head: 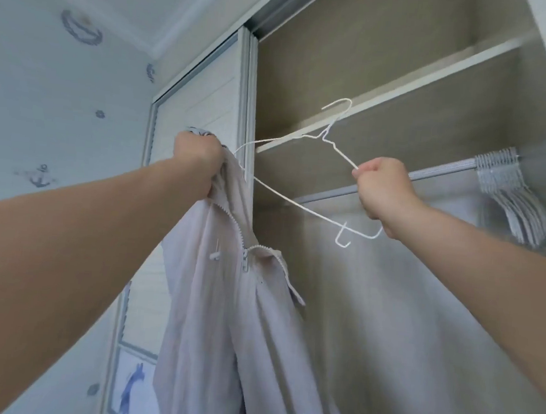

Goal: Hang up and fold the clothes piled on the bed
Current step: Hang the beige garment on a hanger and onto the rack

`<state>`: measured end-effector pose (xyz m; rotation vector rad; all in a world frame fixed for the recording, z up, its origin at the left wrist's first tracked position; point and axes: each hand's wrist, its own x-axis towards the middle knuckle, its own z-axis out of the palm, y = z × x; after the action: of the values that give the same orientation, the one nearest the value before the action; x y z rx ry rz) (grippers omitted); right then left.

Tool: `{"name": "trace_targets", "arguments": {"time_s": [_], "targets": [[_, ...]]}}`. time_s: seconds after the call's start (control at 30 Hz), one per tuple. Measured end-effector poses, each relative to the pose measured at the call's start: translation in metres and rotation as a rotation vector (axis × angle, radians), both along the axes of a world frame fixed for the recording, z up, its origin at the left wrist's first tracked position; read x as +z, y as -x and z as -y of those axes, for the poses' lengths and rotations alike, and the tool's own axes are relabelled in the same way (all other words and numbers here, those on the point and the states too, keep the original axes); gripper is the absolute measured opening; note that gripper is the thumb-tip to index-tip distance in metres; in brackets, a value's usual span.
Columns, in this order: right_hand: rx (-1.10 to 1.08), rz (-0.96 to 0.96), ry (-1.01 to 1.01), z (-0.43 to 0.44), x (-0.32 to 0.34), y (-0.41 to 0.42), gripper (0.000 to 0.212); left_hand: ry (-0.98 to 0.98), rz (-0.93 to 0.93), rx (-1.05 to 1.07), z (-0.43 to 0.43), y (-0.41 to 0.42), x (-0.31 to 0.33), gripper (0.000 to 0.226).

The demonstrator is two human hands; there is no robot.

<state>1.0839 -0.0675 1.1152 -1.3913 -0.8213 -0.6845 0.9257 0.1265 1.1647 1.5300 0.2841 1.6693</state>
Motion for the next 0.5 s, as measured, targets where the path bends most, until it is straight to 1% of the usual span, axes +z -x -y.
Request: {"name": "trace_targets", "arguments": {"time_s": [0.07, 0.13, 0.2, 0.27, 0.33, 0.37, 0.43, 0.5], "targets": [[0.167, -0.051, -0.089, -0.015, -0.012, 0.034, 0.018, 0.020, 0.032, 0.042, -0.008, 0.038, -0.006, 0.030], [0.335, -0.090, -0.168, -0.029, -0.015, 0.072, 0.015, 0.037, 0.042, 0.096, -0.016, 0.082, -0.012, 0.022], [0.476, -0.109, -0.237, -0.047, -0.014, 0.110, 0.014, 0.037, 0.040, 0.167, -0.020, 0.130, -0.014, 0.023], [0.623, -0.129, -0.253, -0.067, -0.013, 0.147, 0.013, 0.019, 0.052, 0.264, -0.019, 0.181, -0.013, 0.024], [0.799, -0.165, -0.190, -0.086, -0.010, 0.183, 0.005, -0.002, 0.056, 0.380, -0.014, 0.231, -0.011, 0.029], [0.857, -0.190, -0.134, -0.095, -0.008, 0.202, 0.005, -0.008, 0.045, 0.438, -0.010, 0.256, -0.010, 0.032], [0.937, -0.246, -0.023, -0.110, -0.003, 0.237, 0.006, -0.007, 0.012, 0.549, -0.003, 0.303, -0.010, 0.033], [0.998, -0.280, 0.048, -0.126, 0.000, 0.272, 0.017, 0.000, -0.022, 0.657, 0.005, 0.346, -0.014, 0.032]]}}
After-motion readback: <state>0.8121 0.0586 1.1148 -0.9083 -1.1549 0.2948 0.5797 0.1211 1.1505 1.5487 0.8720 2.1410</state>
